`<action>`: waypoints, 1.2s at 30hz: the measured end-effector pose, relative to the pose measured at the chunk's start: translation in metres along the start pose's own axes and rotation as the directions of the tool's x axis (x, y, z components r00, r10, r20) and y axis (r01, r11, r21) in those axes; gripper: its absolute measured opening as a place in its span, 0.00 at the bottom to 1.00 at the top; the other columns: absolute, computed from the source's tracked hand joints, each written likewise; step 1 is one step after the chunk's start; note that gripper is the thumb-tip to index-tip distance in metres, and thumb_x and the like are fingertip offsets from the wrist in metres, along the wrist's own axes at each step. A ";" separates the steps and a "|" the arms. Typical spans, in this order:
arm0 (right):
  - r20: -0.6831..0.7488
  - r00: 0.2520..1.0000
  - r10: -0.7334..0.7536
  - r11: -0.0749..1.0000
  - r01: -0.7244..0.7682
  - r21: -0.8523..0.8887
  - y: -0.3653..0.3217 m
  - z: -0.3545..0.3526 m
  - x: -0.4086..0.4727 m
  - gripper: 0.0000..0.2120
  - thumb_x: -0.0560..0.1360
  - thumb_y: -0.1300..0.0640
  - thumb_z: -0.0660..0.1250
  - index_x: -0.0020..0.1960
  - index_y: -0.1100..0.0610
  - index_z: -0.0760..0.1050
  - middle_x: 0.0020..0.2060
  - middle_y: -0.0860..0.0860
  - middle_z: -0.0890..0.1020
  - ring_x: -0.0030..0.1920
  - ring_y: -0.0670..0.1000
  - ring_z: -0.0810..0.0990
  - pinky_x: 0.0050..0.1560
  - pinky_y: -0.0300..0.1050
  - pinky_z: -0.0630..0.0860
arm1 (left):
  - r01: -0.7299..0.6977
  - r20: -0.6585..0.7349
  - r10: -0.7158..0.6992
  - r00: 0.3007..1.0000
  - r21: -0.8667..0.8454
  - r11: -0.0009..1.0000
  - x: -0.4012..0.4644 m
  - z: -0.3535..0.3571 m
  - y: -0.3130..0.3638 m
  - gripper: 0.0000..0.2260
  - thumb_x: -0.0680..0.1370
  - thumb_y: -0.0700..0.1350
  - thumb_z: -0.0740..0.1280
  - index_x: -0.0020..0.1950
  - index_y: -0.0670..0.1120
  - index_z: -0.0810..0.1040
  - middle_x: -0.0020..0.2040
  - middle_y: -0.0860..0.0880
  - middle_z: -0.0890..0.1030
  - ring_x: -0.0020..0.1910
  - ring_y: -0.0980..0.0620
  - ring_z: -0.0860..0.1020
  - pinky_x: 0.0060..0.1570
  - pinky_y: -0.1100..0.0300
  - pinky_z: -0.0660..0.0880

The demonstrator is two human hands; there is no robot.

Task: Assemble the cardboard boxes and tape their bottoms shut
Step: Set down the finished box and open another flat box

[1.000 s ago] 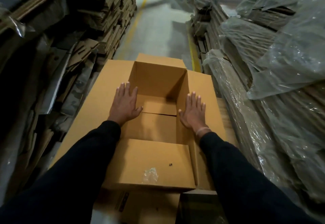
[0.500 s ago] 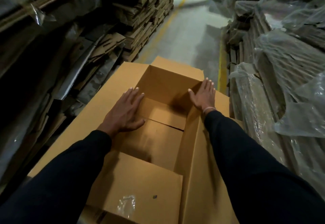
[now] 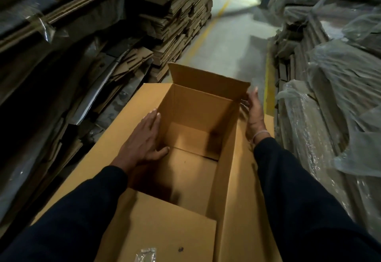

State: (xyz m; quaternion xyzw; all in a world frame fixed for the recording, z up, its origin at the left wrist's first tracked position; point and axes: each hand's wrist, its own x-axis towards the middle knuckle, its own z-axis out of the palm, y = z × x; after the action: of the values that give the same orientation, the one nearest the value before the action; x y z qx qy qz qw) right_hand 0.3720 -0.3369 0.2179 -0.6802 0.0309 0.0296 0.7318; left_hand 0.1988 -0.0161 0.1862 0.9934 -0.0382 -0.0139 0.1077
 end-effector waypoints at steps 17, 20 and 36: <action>0.264 0.961 0.085 -0.018 0.266 -0.964 0.031 0.010 -0.053 0.38 0.85 0.32 0.48 0.87 0.49 0.41 0.85 0.54 0.38 0.84 0.62 0.34 0.83 0.65 0.39 | -0.032 -0.029 0.036 0.999 0.127 0.991 0.001 0.007 -0.001 0.47 0.81 0.66 0.63 0.85 0.39 0.42 0.85 0.37 0.43 0.85 0.39 0.44 0.83 0.46 0.46; 0.233 0.966 0.114 -0.031 0.238 -0.971 0.031 0.019 -0.076 0.38 0.84 0.31 0.47 0.87 0.48 0.41 0.86 0.53 0.38 0.84 0.63 0.35 0.81 0.68 0.40 | -0.062 -0.021 0.066 0.998 0.153 0.986 -0.002 0.000 -0.001 0.45 0.82 0.62 0.64 0.85 0.38 0.44 0.85 0.36 0.46 0.85 0.38 0.45 0.83 0.45 0.46; 0.155 0.978 0.136 -0.074 0.166 -0.983 0.038 0.045 -0.149 0.38 0.84 0.31 0.48 0.87 0.47 0.42 0.86 0.52 0.39 0.85 0.62 0.37 0.81 0.69 0.43 | 0.429 0.047 -0.427 0.903 -0.155 0.890 -0.049 -0.039 -0.080 0.45 0.79 0.71 0.63 0.83 0.46 0.49 0.83 0.34 0.48 0.81 0.29 0.52 0.79 0.32 0.55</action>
State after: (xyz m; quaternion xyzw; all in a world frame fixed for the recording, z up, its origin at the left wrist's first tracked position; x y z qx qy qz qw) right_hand 0.2202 -0.2895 0.1960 -0.9909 -0.0840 0.1047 -0.0026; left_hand 0.1573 0.0739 0.2084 0.9652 0.1821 -0.0460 0.1819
